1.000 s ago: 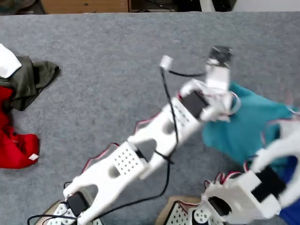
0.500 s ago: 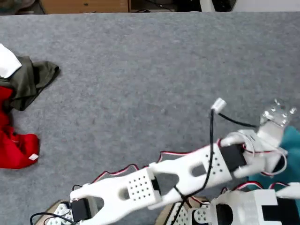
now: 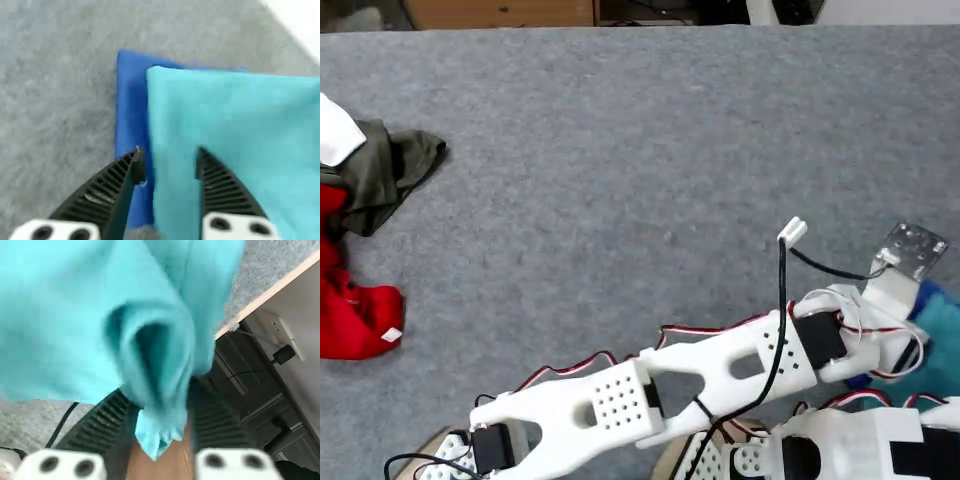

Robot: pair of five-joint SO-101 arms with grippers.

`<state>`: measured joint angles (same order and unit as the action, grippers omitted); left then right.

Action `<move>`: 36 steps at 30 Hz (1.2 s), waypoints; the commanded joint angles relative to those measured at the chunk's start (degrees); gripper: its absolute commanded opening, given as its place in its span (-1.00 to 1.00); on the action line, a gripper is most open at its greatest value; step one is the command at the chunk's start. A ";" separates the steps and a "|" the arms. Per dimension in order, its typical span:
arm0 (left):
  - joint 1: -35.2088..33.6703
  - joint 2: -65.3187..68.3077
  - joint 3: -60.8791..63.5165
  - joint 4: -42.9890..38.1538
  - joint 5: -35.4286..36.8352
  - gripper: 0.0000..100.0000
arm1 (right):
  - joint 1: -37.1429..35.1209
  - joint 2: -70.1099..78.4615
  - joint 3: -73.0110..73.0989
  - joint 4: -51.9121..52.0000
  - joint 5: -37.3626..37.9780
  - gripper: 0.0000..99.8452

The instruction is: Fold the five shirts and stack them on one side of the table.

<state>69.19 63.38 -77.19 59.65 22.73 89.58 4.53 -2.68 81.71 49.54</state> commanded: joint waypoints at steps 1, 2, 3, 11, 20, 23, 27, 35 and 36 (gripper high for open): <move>-0.97 -1.63 -5.80 4.57 -1.76 -0.59 | 1.01 -1.01 -0.22 0.26 1.05 -0.22; -1.23 -1.63 -6.68 5.36 -2.02 -0.59 | 0.92 -1.27 -0.13 0.53 1.05 -0.14; -1.85 -1.63 -7.47 5.98 -2.46 -0.59 | 0.84 -1.63 -0.04 0.88 1.05 -0.09; -8.97 -1.63 -14.59 15.91 -3.25 -0.68 | -1.89 -4.97 -0.48 3.87 1.14 -0.08; -26.64 -1.63 -18.37 35.16 -18.37 -0.96 | -14.02 -13.32 -0.04 15.47 0.70 -0.96; -35.52 -1.63 -18.37 40.62 -21.63 -0.96 | -19.56 -15.78 -0.04 18.37 0.62 -0.88; -48.79 -1.63 -18.37 41.23 -22.15 -0.96 | -26.86 -18.95 0.04 20.31 -2.99 -0.80; -76.48 -5.41 -16.35 41.41 -22.24 -0.96 | -46.11 -25.45 5.32 20.31 -13.63 -0.80; -80.00 -6.73 -15.12 41.41 -22.24 -0.95 | -49.19 -26.15 6.99 20.31 -14.86 -0.80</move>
<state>-0.44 62.68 -92.75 100.18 0.92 48.53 -17.80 1.71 101.14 37.93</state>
